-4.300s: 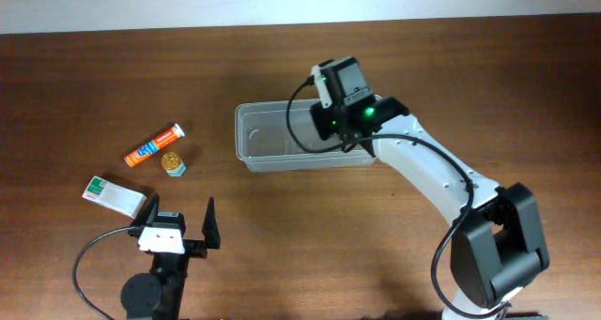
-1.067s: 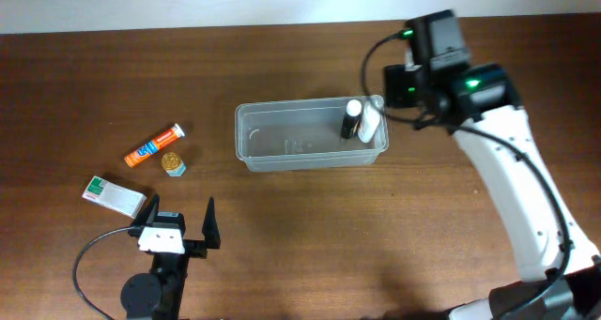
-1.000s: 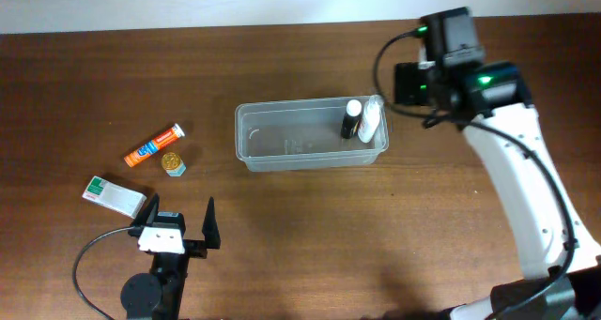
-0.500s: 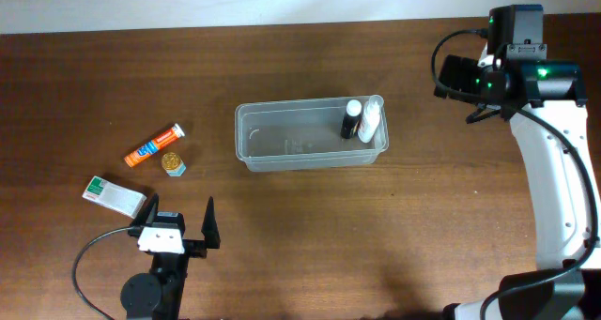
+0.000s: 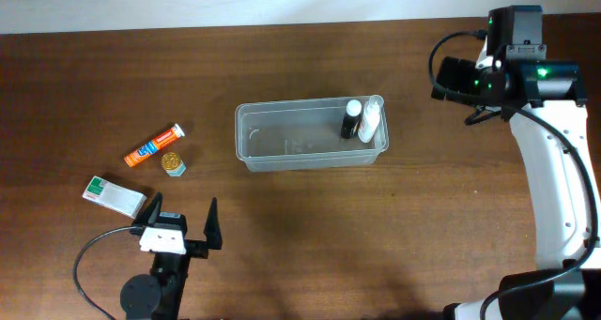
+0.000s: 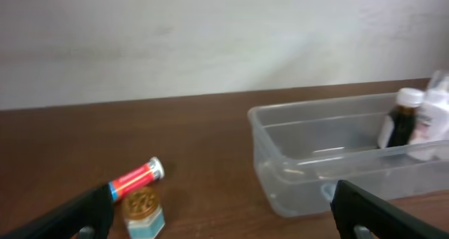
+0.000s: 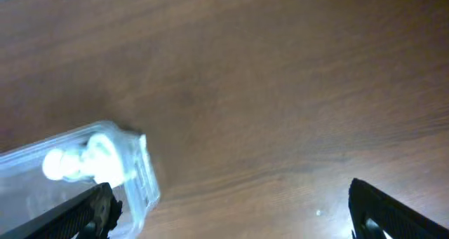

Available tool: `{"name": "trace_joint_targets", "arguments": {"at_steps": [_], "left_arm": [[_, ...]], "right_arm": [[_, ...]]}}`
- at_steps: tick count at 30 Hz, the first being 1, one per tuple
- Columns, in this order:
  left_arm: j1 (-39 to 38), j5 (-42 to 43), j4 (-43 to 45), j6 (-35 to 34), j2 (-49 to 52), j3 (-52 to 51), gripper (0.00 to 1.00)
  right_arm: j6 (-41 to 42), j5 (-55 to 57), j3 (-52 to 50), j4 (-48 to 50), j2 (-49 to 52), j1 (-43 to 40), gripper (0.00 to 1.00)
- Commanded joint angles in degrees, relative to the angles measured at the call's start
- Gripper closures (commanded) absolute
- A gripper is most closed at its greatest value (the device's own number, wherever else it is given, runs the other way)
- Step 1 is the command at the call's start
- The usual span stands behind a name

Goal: Pack container
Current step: 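Move the left gripper down toward the white-green Panadol box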

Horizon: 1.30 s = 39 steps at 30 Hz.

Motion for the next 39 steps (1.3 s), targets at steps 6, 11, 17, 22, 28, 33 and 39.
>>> {"name": "trace_joint_targets", "arguments": {"at_steps": [6,11,17,22,28,33,39], "left_arm": [[0.3,6.2,6.9,-1.7,-0.3,-0.1,0.01],[0.3,6.3,7.1,-7.1,-0.3,2.5,0.01],[0.3,8.9,6.5,-7.1,-0.3,9.2,0.01],[0.3,11.2,1.6,-7.1,0.6,16.5,0.01],[0.3,8.1,-12.5,-6.2,7.2,29.3,0.01],[0.3,5.7,-20.0,-5.9,18.5,38.8,0.01],[0.3,5.7,-30.7,-2.2,35.9,51.0,0.01]], "right_arm": [[0.5,-3.2,0.3,-1.1,0.2,0.0,0.02],[0.5,-3.2,0.3,-1.1,0.2,0.0,0.02],[0.5,-3.2,0.3,-1.1,0.2,0.0,0.02],[0.5,-3.2,0.3,-1.1,0.2,0.0,0.02],[0.5,-3.2,0.3,-1.1,0.2,0.0,0.02],[0.5,-3.2,0.3,-1.1,0.2,0.0,0.02],[0.5,-3.2,0.3,-1.1,0.2,0.0,0.02]]}}
